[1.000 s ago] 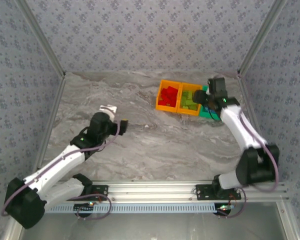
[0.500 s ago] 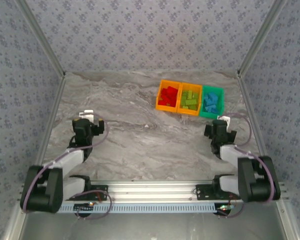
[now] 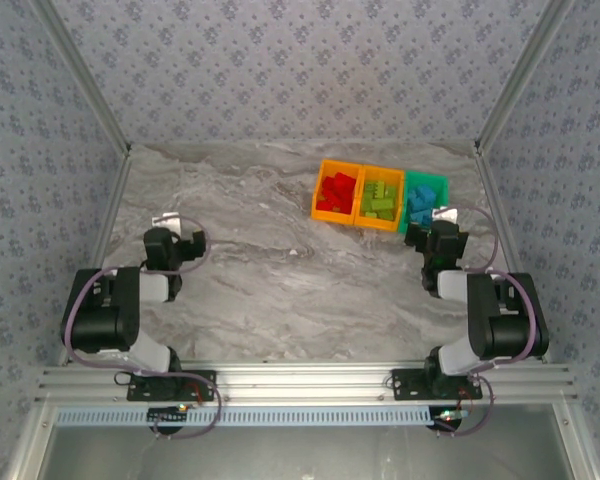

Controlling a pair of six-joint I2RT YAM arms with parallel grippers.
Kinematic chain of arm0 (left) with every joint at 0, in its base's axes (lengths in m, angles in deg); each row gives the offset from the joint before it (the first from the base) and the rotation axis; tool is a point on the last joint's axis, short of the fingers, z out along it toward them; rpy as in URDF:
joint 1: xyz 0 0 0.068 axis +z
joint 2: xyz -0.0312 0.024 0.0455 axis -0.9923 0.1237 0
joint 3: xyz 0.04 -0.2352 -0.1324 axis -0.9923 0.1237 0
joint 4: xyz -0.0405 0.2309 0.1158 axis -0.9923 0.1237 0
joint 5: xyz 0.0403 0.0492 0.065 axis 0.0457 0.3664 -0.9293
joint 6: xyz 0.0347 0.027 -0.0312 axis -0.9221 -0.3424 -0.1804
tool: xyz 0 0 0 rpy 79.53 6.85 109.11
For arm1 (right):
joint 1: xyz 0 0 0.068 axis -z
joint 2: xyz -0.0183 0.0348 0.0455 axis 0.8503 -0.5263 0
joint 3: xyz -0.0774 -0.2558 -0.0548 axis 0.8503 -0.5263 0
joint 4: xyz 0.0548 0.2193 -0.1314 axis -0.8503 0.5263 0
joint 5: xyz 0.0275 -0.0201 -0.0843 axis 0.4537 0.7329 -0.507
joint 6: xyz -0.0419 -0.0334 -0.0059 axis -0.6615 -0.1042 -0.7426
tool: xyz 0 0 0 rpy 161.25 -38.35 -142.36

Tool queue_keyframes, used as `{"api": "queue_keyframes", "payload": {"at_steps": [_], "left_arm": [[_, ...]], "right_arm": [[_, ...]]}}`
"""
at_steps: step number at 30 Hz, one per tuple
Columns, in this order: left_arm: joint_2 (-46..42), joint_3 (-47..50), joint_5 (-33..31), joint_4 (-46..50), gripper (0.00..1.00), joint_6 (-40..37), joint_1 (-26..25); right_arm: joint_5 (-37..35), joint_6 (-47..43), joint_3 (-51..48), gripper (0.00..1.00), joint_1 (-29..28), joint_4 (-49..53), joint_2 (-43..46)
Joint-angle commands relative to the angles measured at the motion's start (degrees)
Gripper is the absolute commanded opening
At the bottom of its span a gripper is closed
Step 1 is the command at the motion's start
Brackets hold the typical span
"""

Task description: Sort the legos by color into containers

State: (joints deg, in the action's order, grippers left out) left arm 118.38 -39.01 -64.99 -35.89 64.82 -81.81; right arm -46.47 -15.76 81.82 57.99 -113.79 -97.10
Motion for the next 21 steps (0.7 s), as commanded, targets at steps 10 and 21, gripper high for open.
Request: {"api": "queue_keyframes", "payload": {"at_steps": [10,21], "left_arm": [[-0.39,-1.16,1.24,-2.6,0.99,1.05,0.07],[-0.35,-1.16,1.24,-2.65,0.99,0.99,0.09]], "right_arm": [[0.91,-1.07,0.23,1.0,0.26,-1.6,0.39],[4.78,-2.62,1.59,1.0,0.29,0.34,-0.16]]}}
